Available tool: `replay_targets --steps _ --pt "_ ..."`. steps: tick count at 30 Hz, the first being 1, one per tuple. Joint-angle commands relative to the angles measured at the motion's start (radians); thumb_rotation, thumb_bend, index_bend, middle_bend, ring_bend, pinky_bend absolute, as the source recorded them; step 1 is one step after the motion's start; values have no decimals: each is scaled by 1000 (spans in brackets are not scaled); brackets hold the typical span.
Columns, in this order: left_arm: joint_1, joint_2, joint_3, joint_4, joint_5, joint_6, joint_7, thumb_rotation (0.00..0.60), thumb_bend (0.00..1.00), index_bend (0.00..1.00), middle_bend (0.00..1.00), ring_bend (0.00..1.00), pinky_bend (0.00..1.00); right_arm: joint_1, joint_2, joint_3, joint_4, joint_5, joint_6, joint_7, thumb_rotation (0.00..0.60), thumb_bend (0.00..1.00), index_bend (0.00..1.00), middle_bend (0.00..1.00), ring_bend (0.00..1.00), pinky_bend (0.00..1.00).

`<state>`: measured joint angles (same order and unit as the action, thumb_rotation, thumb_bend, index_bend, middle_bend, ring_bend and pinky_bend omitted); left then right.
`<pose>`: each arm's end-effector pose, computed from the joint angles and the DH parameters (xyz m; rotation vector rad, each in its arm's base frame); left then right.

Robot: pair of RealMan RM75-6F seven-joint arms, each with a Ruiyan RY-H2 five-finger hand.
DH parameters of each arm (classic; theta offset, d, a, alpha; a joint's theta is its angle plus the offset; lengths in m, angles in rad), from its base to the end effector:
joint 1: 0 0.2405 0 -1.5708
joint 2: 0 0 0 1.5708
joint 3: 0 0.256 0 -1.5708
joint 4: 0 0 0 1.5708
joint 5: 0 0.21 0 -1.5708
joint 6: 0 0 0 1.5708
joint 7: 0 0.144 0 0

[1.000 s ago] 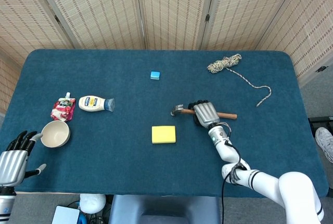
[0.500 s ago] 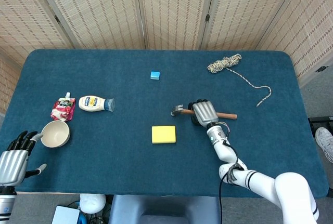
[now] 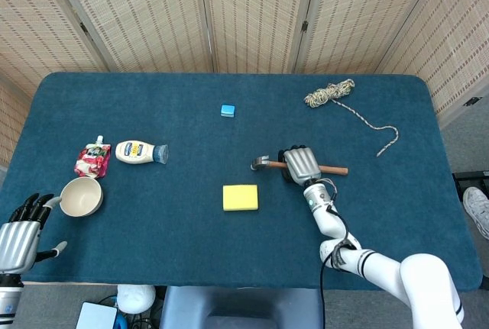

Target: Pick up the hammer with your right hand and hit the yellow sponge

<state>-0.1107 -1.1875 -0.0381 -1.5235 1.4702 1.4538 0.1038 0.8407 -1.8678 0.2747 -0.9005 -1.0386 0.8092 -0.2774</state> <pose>-0.3243 0.1878 0.1413 -1.4322 -0.8367 -0.7915 -0.1709 -0.4057 -0.0724 1.7365 -0.9883 0.7975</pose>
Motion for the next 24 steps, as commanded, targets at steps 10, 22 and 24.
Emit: replay_targets --steps 10,22,24 --pt "2 -3 0 6 -3 0 -5 600 105 195 182 109 245 0 -15 -2 22 -2 1 -8 600 491 549 524 374 355" --pt "7 -2 2 7 0 6 -13 600 105 194 182 109 245 -16 -21 -16 36 -30 20 3 600 749 638 590 457 428" --pt "9 -1 2 7 0 7 -13 600 105 194 182 109 245 -18 -17 -14 31 -34 24 9 600 787 651 601 473 443"
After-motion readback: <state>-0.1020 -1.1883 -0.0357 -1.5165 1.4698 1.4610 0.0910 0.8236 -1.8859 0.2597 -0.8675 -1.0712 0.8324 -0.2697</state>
